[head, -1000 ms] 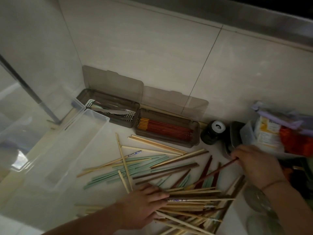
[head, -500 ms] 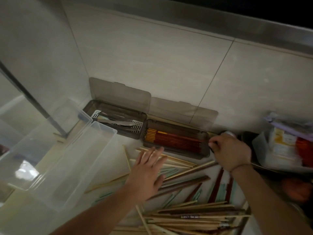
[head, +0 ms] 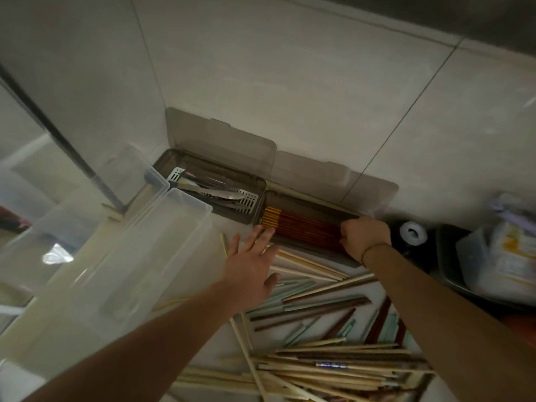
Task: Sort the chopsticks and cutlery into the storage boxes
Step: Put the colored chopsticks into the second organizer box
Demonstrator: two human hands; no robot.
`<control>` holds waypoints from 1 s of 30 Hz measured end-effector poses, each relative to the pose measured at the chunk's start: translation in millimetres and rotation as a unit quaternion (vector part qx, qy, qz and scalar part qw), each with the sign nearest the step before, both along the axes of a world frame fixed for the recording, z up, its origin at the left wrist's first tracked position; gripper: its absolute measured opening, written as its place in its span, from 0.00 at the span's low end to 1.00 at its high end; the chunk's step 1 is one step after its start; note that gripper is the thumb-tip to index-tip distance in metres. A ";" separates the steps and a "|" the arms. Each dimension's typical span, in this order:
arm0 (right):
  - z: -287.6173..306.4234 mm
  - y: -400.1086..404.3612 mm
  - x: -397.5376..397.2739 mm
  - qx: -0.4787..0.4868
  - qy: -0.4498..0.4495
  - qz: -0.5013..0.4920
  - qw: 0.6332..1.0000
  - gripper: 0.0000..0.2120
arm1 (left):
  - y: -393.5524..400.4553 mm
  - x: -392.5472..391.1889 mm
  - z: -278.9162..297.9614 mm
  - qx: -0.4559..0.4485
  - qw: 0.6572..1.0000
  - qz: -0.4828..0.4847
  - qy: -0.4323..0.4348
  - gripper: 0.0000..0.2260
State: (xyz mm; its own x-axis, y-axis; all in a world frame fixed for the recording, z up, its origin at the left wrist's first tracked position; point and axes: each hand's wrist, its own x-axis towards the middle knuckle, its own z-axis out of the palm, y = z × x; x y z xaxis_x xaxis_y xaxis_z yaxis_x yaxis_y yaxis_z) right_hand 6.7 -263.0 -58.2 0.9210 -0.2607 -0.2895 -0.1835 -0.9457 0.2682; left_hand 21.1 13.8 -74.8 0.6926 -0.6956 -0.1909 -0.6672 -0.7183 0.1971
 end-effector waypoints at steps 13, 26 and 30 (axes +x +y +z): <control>11.4 -5.8 -148.1 0.247 -0.124 -0.145 0.950 0.05 | -16.1 -78.8 -32.9 -0.164 0.971 -0.164 -0.051 0.13; -26.9 28.9 -157.2 0.221 -0.045 0.168 0.960 0.11 | -5.4 -130.1 -41.1 -0.140 0.966 -0.211 -0.049 0.19; -32.6 21.3 -156.5 0.215 -0.035 0.154 0.964 0.08 | 1.4 -131.9 -43.0 -0.121 0.970 -0.208 -0.044 0.19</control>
State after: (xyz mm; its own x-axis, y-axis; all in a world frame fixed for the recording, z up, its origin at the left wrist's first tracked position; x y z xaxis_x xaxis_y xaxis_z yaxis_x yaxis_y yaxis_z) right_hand -149.8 -241.7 -90.8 0.9566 0.1584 -0.2445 0.1201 -0.9791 -0.1642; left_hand -110.8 15.2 -117.7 0.3491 -0.9351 0.0603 -0.9109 -0.3236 0.2560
